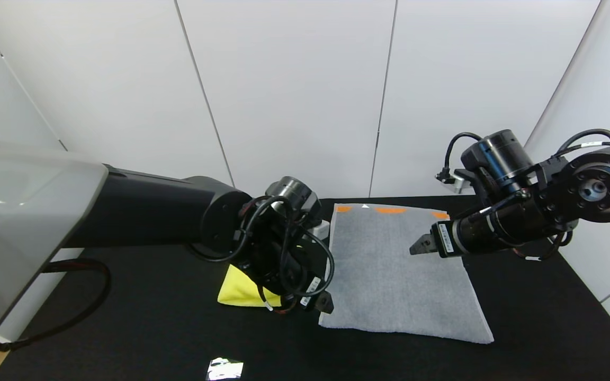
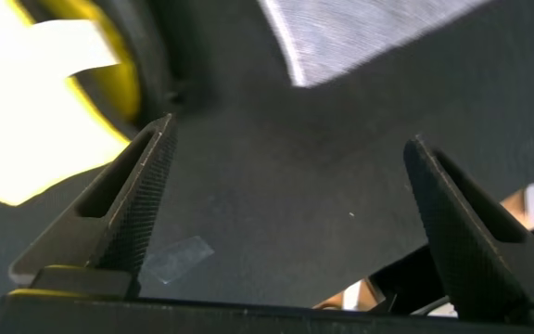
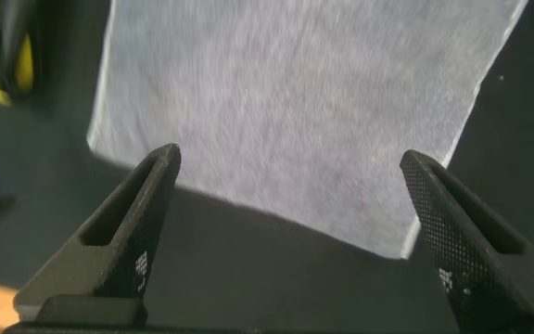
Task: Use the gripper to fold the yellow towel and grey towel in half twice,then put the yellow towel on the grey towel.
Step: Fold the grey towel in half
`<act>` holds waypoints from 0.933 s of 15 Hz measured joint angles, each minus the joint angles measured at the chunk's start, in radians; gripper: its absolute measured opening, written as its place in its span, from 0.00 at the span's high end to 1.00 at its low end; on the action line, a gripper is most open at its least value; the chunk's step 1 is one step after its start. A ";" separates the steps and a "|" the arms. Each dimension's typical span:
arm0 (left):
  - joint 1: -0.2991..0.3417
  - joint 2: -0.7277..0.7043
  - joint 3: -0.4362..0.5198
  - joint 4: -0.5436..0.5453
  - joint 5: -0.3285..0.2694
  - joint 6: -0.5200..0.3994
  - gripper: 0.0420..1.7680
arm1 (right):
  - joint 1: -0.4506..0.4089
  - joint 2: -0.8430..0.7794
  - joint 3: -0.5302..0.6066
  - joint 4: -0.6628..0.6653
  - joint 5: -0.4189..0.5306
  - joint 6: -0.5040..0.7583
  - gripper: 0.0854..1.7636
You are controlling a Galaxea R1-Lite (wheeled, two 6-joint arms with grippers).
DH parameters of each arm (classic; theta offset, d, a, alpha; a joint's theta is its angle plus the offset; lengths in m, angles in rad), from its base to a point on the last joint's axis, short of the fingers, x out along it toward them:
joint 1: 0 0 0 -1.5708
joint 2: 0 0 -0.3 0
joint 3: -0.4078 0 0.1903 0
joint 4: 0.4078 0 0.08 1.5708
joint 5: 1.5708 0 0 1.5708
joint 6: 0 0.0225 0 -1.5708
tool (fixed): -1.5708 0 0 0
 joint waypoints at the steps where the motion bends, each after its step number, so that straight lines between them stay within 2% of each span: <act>1: -0.013 0.000 0.000 0.001 0.004 0.015 0.03 | -0.024 -0.012 0.031 -0.009 0.021 -0.041 0.03; 5: -0.056 0.008 0.012 -0.001 0.009 0.083 0.03 | -0.106 -0.040 0.162 -0.109 0.041 -0.195 0.03; 7: -0.073 0.023 0.012 -0.004 0.042 0.123 0.03 | -0.141 -0.046 0.226 -0.134 0.044 -0.273 0.03; 12: -0.110 0.093 -0.012 -0.005 0.120 0.149 0.03 | -0.194 -0.044 0.304 -0.129 0.044 -0.341 0.03; 14: -0.122 0.124 -0.024 -0.006 0.127 0.149 0.03 | -0.204 -0.036 0.335 -0.128 0.042 -0.356 0.03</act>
